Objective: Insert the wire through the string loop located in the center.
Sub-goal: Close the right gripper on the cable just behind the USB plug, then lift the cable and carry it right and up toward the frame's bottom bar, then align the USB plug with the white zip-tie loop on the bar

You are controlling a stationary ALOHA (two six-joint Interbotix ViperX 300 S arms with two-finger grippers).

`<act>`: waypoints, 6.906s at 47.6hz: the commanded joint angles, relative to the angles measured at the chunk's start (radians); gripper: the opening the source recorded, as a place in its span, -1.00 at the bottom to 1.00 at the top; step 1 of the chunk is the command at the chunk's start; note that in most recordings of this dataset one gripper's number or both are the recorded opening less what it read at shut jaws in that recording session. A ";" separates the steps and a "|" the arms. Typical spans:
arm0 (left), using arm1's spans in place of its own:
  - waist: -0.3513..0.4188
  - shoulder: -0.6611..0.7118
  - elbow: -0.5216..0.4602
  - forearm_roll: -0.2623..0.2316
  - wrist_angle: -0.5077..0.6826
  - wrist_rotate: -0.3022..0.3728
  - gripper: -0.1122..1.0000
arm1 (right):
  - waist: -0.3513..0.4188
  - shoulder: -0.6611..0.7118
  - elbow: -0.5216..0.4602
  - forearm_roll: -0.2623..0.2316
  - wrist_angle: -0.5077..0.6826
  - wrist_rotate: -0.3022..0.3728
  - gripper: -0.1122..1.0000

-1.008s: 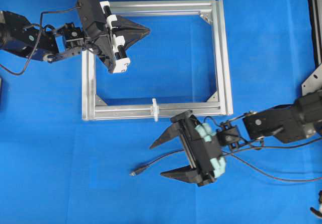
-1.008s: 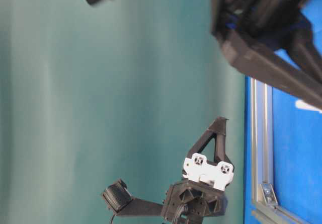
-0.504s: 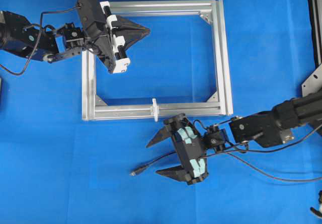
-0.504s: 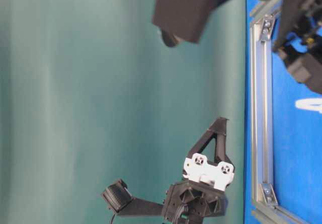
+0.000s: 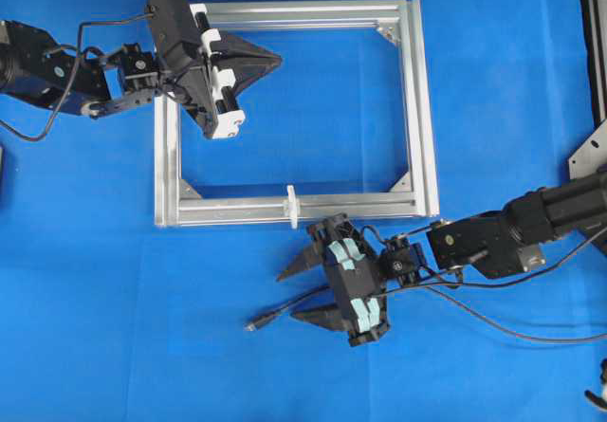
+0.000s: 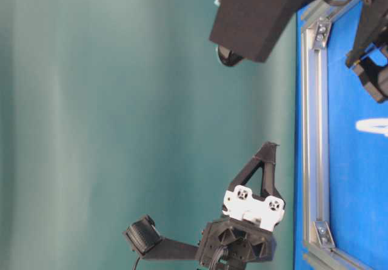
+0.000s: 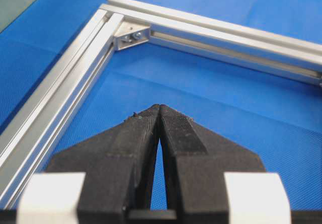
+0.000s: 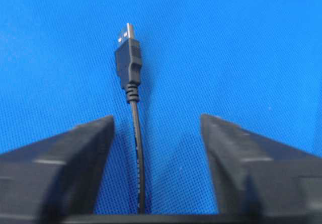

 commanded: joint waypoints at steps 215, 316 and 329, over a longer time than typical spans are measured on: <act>-0.015 -0.028 0.003 0.003 -0.003 -0.005 -0.80 | 0.014 -0.488 0.273 0.006 0.233 0.002 -0.83; -0.015 -0.028 0.005 0.003 -0.003 -0.006 -0.80 | -0.232 -0.486 0.310 0.005 0.202 0.002 -0.83; -0.014 -0.028 0.005 0.003 -0.003 -0.005 -0.80 | -0.232 -0.486 0.310 0.006 0.201 0.002 -0.83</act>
